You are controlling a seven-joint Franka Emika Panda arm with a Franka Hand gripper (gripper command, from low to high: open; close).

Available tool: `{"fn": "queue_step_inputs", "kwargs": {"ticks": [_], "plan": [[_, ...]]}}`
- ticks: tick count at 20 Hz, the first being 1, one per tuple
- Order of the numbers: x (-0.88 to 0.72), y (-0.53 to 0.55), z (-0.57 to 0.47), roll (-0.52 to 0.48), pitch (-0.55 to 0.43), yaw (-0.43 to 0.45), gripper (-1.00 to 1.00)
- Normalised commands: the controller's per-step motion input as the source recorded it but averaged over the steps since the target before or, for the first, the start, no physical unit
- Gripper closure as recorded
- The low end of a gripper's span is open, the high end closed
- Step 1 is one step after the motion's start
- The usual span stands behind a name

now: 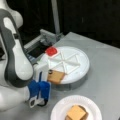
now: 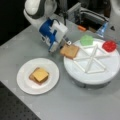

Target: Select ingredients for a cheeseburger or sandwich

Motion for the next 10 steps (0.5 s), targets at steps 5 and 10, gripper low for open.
{"fn": "queue_step_inputs", "kwargs": {"ticks": [5, 10], "plan": [[0.30, -0.13, -0.10, 0.224, -0.069, 0.094, 1.00], [0.29, -0.14, -0.07, 0.198, -0.048, 0.098, 1.00]]}}
